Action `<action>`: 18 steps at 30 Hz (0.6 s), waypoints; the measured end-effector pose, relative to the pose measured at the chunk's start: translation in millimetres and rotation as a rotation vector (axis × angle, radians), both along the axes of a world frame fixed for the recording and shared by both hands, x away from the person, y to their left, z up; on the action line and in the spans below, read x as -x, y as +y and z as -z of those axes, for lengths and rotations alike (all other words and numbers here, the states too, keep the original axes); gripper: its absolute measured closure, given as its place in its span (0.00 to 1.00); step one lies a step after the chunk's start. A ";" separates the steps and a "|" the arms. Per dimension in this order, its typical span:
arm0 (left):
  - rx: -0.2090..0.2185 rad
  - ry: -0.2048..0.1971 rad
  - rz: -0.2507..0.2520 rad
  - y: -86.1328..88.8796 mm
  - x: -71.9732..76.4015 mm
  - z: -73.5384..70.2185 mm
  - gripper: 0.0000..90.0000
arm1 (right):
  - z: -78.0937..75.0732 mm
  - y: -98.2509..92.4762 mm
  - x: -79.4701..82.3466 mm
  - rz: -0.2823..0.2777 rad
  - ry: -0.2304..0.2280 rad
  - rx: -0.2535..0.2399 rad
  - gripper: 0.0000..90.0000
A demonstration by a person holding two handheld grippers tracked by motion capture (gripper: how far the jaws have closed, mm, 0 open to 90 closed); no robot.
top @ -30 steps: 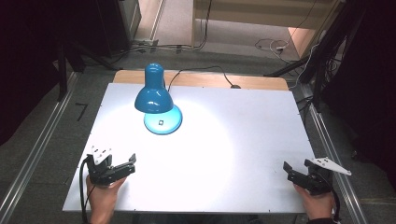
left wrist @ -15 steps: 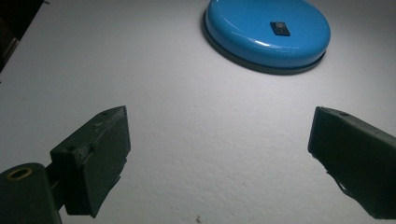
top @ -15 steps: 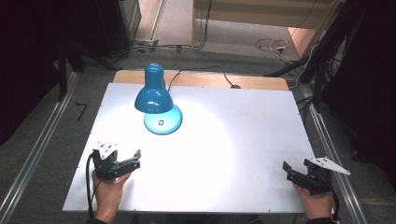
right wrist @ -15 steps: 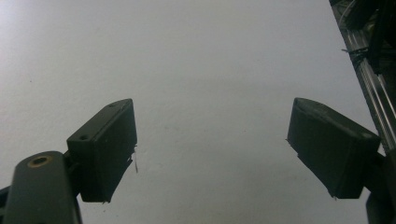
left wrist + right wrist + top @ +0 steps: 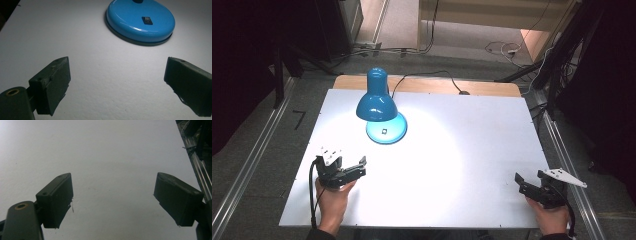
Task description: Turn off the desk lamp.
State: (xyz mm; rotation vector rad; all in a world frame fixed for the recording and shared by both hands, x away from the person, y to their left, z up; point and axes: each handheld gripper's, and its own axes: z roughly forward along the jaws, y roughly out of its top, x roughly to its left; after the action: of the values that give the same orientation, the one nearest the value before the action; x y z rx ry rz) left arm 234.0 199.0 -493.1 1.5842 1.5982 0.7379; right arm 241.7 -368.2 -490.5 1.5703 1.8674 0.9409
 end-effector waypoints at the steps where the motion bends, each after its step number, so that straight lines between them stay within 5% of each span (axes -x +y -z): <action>1: 0.001 0.000 0.004 -0.4 -0.8 0.0 0.09 | 0.1 0.0 0.0 0.001 0.000 0.001 0.16; 18: -0.010 0.001 0.002 -9.2 -14.9 -1.2 0.11 | 0.7 -0.8 -0.5 -0.001 0.002 0.010 0.16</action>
State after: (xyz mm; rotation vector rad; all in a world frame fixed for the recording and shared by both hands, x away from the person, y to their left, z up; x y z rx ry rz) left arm 248.9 189.8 -492.0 1.5931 1.5958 0.7451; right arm 242.2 -369.1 -491.2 1.5654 1.8719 0.9296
